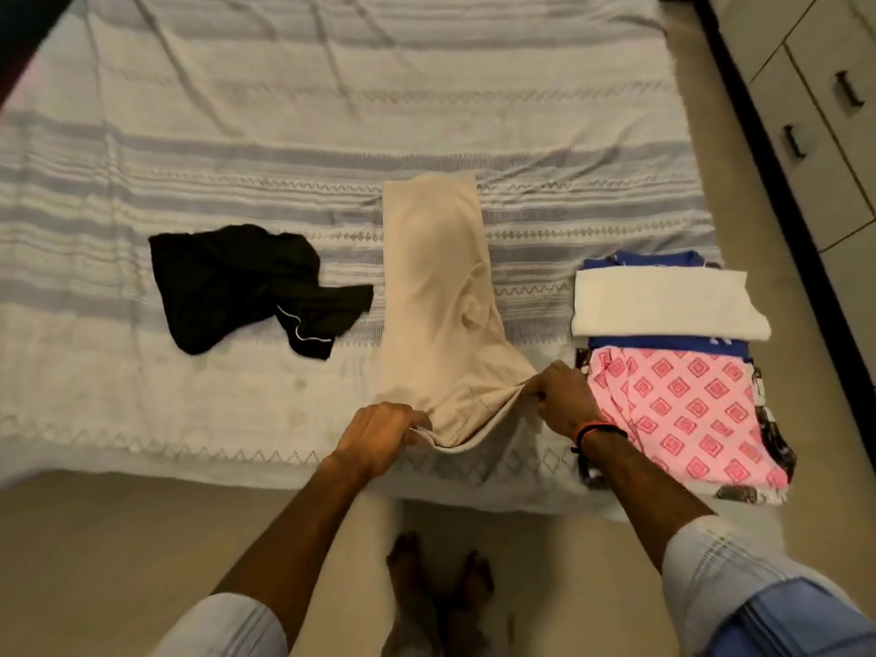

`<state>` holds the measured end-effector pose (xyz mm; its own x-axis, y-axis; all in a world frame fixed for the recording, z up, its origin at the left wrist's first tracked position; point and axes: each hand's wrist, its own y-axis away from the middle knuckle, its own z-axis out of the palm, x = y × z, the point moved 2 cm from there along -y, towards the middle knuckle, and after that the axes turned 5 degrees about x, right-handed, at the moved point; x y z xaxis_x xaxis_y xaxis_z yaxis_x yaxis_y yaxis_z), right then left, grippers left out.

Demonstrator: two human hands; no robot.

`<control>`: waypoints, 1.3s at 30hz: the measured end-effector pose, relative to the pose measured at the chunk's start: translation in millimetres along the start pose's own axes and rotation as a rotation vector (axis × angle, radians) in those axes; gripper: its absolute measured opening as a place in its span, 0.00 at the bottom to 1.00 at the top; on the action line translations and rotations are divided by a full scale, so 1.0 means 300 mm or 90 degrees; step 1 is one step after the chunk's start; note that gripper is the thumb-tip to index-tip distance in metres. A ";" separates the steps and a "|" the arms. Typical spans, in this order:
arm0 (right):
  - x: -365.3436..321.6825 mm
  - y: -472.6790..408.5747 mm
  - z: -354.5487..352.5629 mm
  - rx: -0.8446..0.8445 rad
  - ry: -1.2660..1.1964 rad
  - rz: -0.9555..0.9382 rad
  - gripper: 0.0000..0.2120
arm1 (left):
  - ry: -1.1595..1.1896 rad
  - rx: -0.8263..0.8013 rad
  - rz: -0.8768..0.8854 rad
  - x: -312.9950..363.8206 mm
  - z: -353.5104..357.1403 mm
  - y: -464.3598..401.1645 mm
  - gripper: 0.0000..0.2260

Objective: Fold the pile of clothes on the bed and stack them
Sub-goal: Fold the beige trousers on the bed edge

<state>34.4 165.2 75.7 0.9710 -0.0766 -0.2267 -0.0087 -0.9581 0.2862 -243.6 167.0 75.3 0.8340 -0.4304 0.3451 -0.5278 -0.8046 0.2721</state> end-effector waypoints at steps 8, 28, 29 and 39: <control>-0.034 0.056 0.218 -0.041 0.091 -0.046 0.16 | -0.056 -0.070 0.000 -0.016 0.207 0.032 0.12; -0.162 0.174 0.593 0.084 -0.597 0.712 0.21 | 0.332 0.198 -0.565 -0.201 0.485 0.063 0.15; -0.172 0.167 0.614 0.072 -0.653 0.758 0.26 | 0.363 0.186 -0.603 -0.213 0.494 0.060 0.19; -0.206 0.094 0.671 0.125 -0.959 0.710 0.21 | 0.554 0.033 -0.597 -0.276 0.517 0.031 0.22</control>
<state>-73.9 87.3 -89.6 -0.4911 -0.6448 -0.5857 -0.5324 -0.3099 0.7877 -292.6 131.8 -90.0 0.4917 0.6997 0.5182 0.2255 -0.6772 0.7004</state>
